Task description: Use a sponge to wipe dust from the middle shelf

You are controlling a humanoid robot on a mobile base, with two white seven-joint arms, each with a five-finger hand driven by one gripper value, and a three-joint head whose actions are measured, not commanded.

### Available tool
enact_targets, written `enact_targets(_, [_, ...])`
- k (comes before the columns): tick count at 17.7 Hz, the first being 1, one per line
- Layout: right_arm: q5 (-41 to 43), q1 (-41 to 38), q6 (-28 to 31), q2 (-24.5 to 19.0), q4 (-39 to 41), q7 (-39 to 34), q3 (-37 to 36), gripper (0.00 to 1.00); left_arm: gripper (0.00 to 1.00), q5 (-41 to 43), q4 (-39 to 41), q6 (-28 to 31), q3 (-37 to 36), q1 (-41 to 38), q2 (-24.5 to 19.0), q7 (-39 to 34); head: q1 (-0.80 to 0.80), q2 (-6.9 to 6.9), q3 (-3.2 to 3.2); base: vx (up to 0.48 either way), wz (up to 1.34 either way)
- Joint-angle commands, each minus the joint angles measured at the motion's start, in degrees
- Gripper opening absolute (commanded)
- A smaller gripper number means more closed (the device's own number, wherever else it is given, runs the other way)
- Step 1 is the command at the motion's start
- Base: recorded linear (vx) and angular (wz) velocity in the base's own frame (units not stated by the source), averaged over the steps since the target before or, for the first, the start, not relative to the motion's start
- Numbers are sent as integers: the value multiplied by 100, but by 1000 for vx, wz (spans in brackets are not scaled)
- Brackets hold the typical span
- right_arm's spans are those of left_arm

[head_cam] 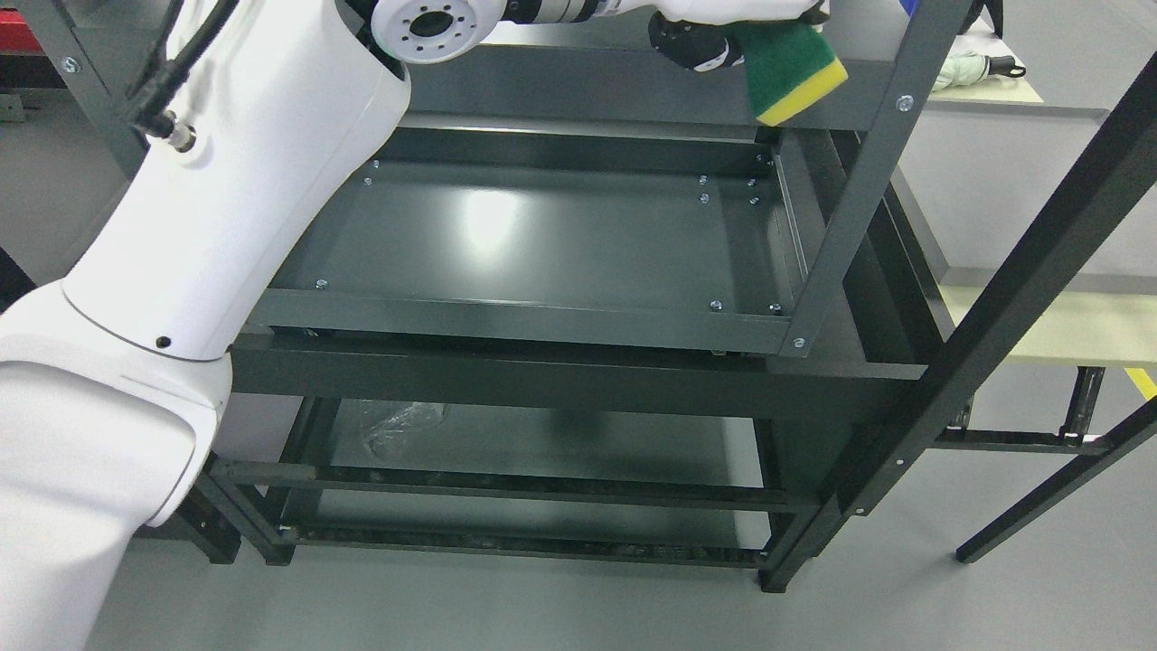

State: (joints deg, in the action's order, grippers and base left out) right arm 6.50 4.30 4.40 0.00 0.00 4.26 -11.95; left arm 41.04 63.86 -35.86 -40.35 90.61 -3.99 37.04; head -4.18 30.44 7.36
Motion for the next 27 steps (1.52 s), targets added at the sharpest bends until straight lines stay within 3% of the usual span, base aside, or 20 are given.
enact_targets(1, [0,0,-1,100,100,-5,0,100,0,9,-84,-570,158,71,-591,338,0,0,0,0,0])
enact_targets(5, [0,0,-1,100,100,-5,0,100,0,-26,-75,-914,887,-43,-1796,462,0,0,0,0,0])
enact_targets(8, [0,0,-1,100,100,-5,0,100,0,-166,65,-914,1598,-402,-2263,899,0,0,0,0,0])
enact_targets(11, [0,0,-1,100,100,-5,0,100,0,-700,494,-914,2583,-1087,-2457,1865,0,0,0,0,0])
enact_targets(13, [0,0,-1,100,100,-5,0,100,0,-1105,723,-914,2734,-1300,-2737,2087,0,0,0,0,0])
enact_targets(19, [0,0,-1,100,100,-5,0,100,1,-2186,760,-914,2743,-1589,-4178,2088,0,0,0,-5,-171])
enact_targets(22, [0,0,-1,100,100,-5,0,100,1,-2766,760,-914,2971,-1652,-3971,2053,0,0,0,-16,-411])
enact_targets(27, [0,0,-1,100,100,-5,0,100,0,-3005,777,-914,3936,-1530,-2286,2044,0,0,0,-27,-260])
